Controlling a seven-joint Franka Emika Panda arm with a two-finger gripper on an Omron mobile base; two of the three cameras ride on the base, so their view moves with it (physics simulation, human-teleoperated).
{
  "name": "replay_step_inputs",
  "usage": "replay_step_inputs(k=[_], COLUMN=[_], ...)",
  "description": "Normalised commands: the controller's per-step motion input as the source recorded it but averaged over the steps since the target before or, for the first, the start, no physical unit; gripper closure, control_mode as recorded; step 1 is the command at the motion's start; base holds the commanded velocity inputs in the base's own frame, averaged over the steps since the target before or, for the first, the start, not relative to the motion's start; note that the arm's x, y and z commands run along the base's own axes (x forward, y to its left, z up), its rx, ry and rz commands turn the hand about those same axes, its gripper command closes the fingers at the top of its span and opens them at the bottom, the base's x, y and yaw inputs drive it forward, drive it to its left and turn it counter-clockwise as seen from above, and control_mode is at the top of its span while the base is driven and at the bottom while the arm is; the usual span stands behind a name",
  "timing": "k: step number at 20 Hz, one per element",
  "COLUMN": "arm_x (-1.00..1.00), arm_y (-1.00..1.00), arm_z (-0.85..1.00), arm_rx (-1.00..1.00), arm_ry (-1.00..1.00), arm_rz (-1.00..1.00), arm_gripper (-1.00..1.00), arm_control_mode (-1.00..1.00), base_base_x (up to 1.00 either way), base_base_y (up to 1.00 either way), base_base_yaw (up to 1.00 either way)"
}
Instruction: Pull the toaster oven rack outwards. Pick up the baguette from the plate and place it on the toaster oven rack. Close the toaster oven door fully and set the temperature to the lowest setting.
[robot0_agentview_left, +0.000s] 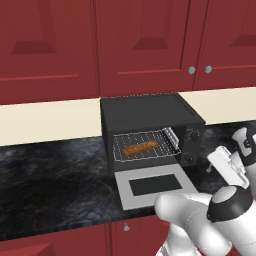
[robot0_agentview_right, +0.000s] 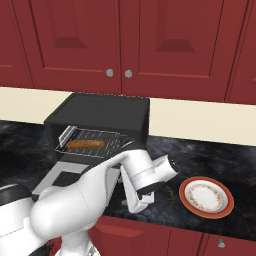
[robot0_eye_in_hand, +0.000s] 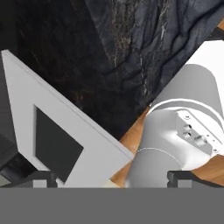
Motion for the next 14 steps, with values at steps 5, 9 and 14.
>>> replay_step_inputs(k=[5,9,14], arm_x=[0.16,0.0,0.02], arm_y=[0.0,0.0,0.04], arm_z=[-0.19,-0.22,-0.13], arm_rx=[0.0,0.0,0.0], arm_ry=[0.03,0.0,0.0], arm_rz=[0.0,0.0,0.0], arm_gripper=[-1.0,-1.0,-1.0], arm_control_mode=[-1.0,-1.0,-1.0], base_base_x=[0.0,0.0,0.0], base_base_y=[0.0,0.0,0.0], base_base_yaw=[0.0,0.0,0.0])
